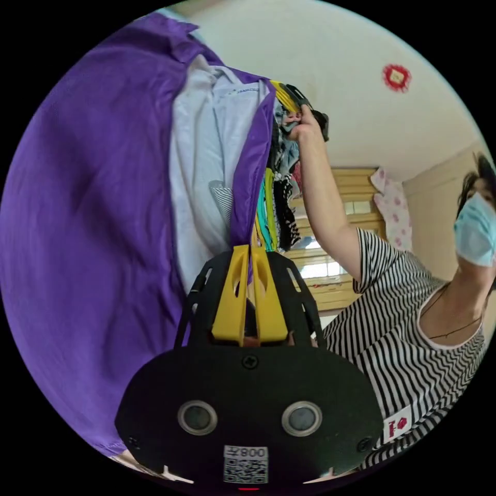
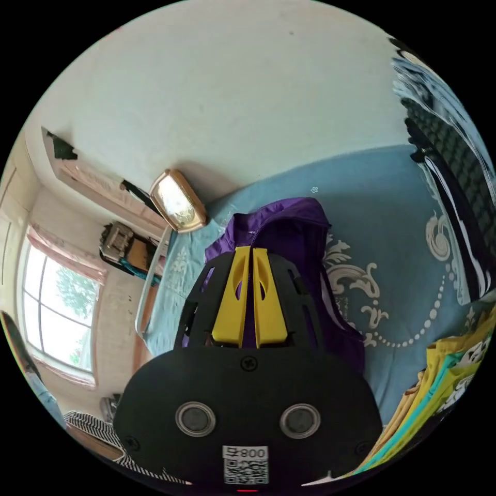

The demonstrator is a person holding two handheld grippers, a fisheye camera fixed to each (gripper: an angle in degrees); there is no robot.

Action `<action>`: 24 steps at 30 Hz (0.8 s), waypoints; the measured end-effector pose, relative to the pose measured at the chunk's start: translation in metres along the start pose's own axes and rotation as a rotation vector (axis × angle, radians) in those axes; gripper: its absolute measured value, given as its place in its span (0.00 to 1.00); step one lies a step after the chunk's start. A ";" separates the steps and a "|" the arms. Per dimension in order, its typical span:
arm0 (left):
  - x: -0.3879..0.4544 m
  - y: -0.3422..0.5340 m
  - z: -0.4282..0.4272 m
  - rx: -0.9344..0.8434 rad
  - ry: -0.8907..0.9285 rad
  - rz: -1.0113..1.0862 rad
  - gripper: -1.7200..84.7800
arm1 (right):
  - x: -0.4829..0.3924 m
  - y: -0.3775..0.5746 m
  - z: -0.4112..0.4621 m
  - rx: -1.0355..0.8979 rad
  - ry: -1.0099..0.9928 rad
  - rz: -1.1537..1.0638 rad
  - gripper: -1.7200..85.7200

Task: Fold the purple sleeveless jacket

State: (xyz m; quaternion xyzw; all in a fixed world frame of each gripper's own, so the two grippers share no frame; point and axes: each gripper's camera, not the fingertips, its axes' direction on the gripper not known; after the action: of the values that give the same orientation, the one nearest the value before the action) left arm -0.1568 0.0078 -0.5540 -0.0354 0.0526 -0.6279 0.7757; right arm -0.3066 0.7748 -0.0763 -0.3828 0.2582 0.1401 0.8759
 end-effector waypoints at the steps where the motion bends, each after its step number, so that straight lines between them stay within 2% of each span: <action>1: -0.014 0.004 -0.009 0.020 0.022 -0.049 0.03 | -0.022 -0.007 0.010 -0.028 0.040 -0.047 0.02; 4: -0.031 0.011 -0.029 0.042 0.000 -0.068 0.03 | -0.067 -0.019 0.031 -0.070 0.120 -0.112 0.02; 13: -0.087 0.021 -0.075 0.103 0.083 -0.204 0.03 | -0.178 -0.057 0.112 -0.197 0.380 -0.241 0.02; 24: -0.122 0.027 -0.123 0.157 0.073 -0.255 0.03 | -0.266 -0.094 0.175 -0.285 0.491 -0.281 0.03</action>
State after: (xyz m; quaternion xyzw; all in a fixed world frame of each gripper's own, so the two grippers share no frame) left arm -0.1712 0.1340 -0.6750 0.0421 0.0267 -0.7244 0.6875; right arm -0.4250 0.8296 0.2290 -0.5561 0.3843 -0.0442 0.7356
